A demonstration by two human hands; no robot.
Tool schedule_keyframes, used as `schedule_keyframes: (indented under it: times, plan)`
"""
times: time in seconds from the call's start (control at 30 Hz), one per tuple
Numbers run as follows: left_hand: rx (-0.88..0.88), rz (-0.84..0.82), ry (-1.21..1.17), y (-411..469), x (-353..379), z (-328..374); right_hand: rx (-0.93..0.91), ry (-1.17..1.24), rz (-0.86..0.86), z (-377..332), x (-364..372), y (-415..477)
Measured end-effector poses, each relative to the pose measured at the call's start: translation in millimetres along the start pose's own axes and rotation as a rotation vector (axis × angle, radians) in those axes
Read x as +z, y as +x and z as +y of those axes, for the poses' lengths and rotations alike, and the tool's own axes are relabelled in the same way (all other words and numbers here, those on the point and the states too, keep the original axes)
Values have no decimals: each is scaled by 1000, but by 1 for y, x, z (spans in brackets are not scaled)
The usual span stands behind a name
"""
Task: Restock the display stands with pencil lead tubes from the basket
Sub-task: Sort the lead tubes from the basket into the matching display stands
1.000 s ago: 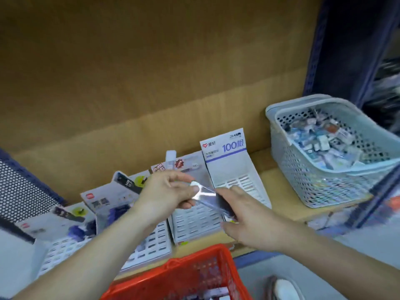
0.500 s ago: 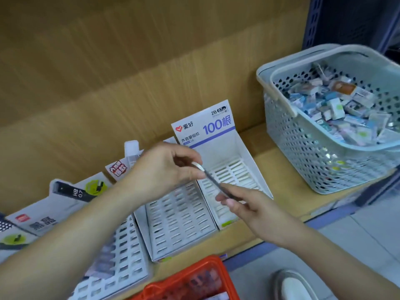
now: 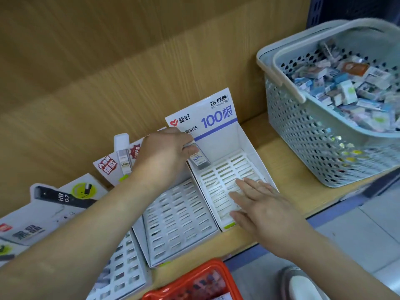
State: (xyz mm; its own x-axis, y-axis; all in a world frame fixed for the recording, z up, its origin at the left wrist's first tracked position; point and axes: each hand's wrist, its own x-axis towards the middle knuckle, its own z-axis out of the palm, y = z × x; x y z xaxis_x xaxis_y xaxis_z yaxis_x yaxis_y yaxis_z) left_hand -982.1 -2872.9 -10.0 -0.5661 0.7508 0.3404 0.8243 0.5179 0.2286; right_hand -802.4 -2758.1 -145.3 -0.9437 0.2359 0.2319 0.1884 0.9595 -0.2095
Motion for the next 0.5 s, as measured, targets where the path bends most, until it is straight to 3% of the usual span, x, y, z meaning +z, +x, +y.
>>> schedule_keyframes:
  times: [0.3,0.5]
  plan:
    - [170,-32,80,-1,-4,5,-29,50,19,8,-3,-6]
    - [154,-54,98,-6,-3,7,-41,81,-23,16,-5,-10]
